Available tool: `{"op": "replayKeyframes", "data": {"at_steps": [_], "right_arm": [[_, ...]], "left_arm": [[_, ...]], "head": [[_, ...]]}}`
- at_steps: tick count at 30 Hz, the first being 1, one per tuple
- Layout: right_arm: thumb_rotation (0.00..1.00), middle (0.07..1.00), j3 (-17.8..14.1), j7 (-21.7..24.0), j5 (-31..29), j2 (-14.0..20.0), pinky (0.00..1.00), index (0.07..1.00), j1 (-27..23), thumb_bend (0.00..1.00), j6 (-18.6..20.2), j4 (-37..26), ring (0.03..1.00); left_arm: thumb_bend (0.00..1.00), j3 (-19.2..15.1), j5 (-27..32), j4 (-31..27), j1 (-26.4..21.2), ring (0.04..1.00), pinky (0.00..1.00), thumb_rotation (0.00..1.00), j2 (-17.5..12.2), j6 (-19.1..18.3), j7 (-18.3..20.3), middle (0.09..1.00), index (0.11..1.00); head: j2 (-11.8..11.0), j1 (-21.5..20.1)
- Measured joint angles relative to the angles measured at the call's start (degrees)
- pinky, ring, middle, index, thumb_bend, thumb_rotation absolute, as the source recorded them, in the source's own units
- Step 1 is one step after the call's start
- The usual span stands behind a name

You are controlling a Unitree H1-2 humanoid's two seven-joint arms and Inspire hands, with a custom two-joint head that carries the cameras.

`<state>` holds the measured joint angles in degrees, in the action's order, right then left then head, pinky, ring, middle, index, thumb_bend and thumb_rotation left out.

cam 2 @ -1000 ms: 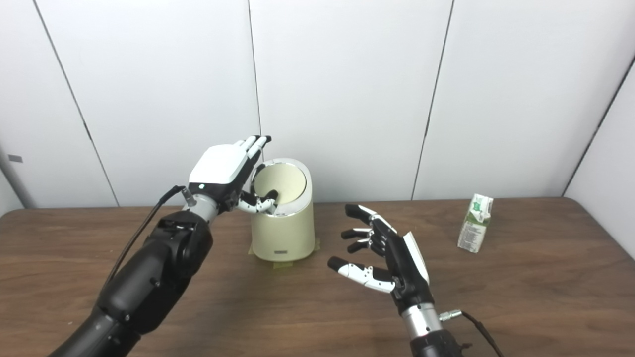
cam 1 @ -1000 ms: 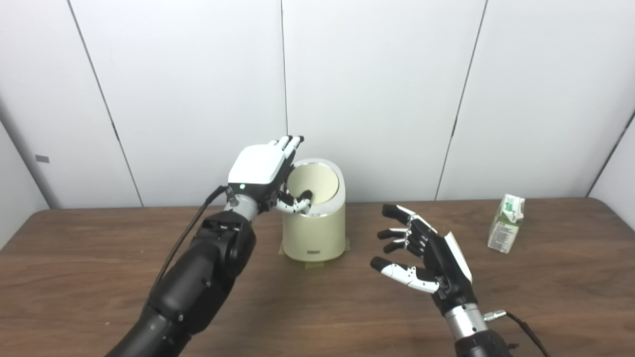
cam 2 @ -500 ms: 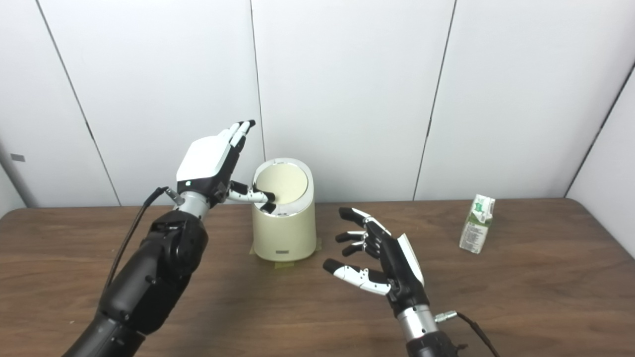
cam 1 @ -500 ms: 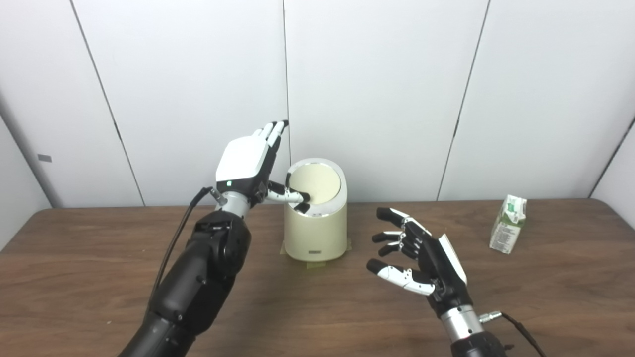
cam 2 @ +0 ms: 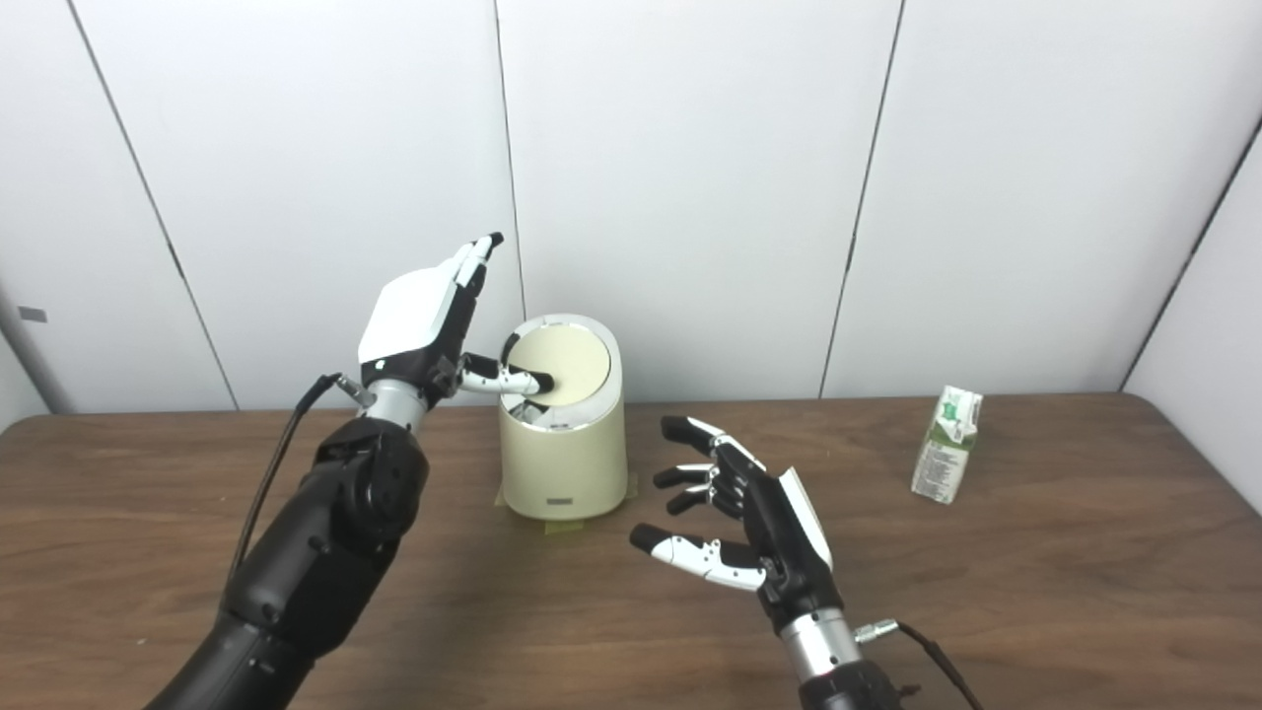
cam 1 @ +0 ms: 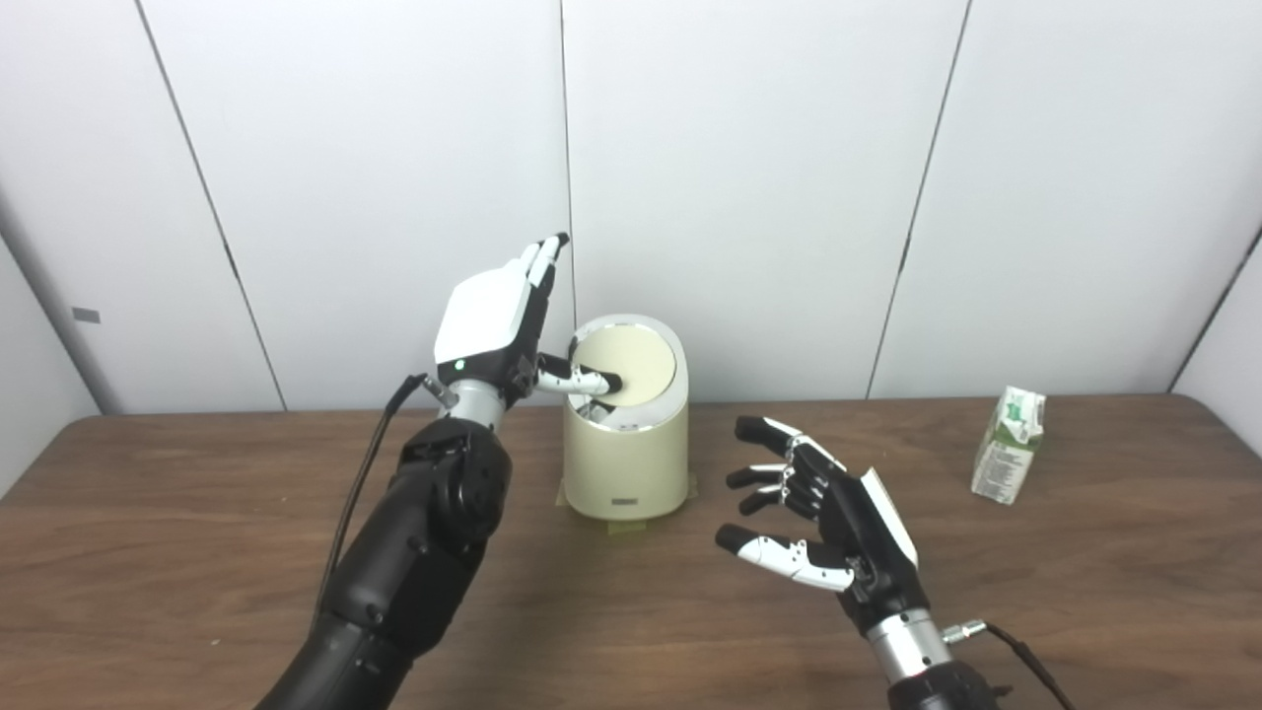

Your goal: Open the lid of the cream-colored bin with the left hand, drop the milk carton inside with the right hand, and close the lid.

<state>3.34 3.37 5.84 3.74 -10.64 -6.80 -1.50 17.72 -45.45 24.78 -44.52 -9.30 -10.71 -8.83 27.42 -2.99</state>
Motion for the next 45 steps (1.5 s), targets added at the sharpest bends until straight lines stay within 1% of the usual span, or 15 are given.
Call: {"op": "replayKeyframes", "data": {"at_steps": [5,8,11,15,20,23,26,29,32,34,37,39,41,43,45], "right_arm": [[0.31,0.828,0.15,0.0,0.09,-0.01,0.53,0.789,0.03,0.56,0.01,-0.06,0.653],[0.3,0.829,0.14,0.01,0.04,-0.02,0.53,0.794,0.06,0.56,0.1,-0.42,0.655],[0.31,0.831,0.11,0.03,-0.12,-0.09,0.53,0.793,0.07,0.56,0.38,-0.76,0.658],[0.34,0.836,0.05,0.01,0.0,-0.04,0.53,0.795,0.09,0.58,0.98,-1.23,0.661],[0.31,0.834,0.03,-0.02,0.05,-0.01,0.53,0.797,0.09,0.57,1.89,-1.41,0.657],[0.31,0.837,0.02,-0.04,0.05,-0.04,0.52,0.796,0.09,0.57,2.0,-1.58,0.662],[0.34,0.832,0.01,-0.15,0.36,-0.04,0.52,0.792,0.09,0.58,2.07,-1.6,0.657],[0.33,0.834,0.01,-0.42,0.92,-0.05,0.53,0.792,0.09,0.57,2.08,-1.6,0.654],[0.32,0.836,0.02,-0.41,0.9,-0.07,0.53,0.795,0.1,0.56,2.08,-1.63,0.662],[0.31,0.833,-0.06,-0.41,0.89,0.0,0.52,0.795,0.16,0.56,2.08,-1.64,0.661],[0.33,0.833,-0.08,-0.39,0.81,0.0,0.52,0.793,0.27,0.57,2.07,-1.64,0.661],[0.3,0.829,-0.11,-0.37,0.69,0.01,0.52,0.79,0.38,0.56,2.08,-1.64,0.658],[0.29,0.829,-0.13,-0.3,0.49,0.04,0.52,0.788,0.47,0.56,2.07,-1.64,0.657],[0.29,0.831,-0.13,-0.24,0.39,0.12,0.52,0.787,0.52,0.55,2.06,-1.64,0.659],[0.29,0.832,-0.14,-0.15,0.34,0.4,0.5,0.789,0.59,0.55,2.06,-1.63,0.659]], "left_arm": [[1.0,0.5,0.11,2.04,-0.78,0.941,0.79,0.26,0.15,0.31,-0.84,0.98,1.0],[1.0,4.39,-3.88,3.86,-2.0,0.926,0.76,0.25,-0.96,-0.37,-1.66,0.983,1.0],[1.0,6.77,-6.41,4.02,-3.19,0.928,0.79,0.22,-2.03,-1.31,-1.32,0.985,1.0],[1.0,8.96,-7.42,3.66,-3.98,0.937,0.81,0.22,-2.92,-1.98,0.96,0.989,1.0],[1.0,11.51,-8.99,0.95,-4.06,0.941,0.82,0.24,-5.05,-2.9,7.24,0.994,1.0],[1.0,12.55,-9.71,-0.48,-4.07,0.932,0.81,0.24,-5.61,-3.53,9.61,0.985,1.0],[1.0,13.02,-10.33,-1.3,-4.06,0.923,0.8,0.24,-6.03,-3.68,11.36,0.978,1.0],[1.0,12.64,-10.26,-3.01,-3.79,0.925,0.81,0.25,-6.22,-3.97,12.52,0.983,1.0],[1.0,9.0,-7.68,-4.57,-2.67,0.931,0.76,0.28,-5.24,-4.08,11.88,0.996,1.0],[1.0,5.46,-5.98,-4.77,-1.36,0.946,0.74,0.28,-3.44,-4.07,8.1,1.0,1.0],[0.97,0.14,-3.1,-5.0,0.17,0.978,0.8,0.29,-1.31,-3.51,2.28,1.0,1.0],[0.97,-3.93,0.65,-5.82,0.4,0.991,0.79,0.34,-0.29,-2.62,-0.37,1.0,1.0],[0.98,-8.9,5.93,-8.0,0.28,0.976,0.75,0.39,0.39,-1.97,-1.0,1.0,1.0],[0.96,-13.72,12.42,-10.77,0.27,0.967,0.75,0.4,0.79,-1.67,-0.41,1.0,1.0],[0.91,-17.25,19.32,-13.65,0.83,0.987,0.84,0.39,0.82,-1.31,1.65,1.0,1.0]], "head": [[0.35,-0.18],[0.53,-0.26],[0.62,-0.26],[0.79,-0.18],[0.79,-0.18],[0.88,0.0],[0.79,-0.09],[0.7,0.0],[0.62,0.09],[0.62,0.09],[0.62,0.44],[0.7,0.7],[0.7,0.7],[0.79,0.79],[0.7,0.96]]}}
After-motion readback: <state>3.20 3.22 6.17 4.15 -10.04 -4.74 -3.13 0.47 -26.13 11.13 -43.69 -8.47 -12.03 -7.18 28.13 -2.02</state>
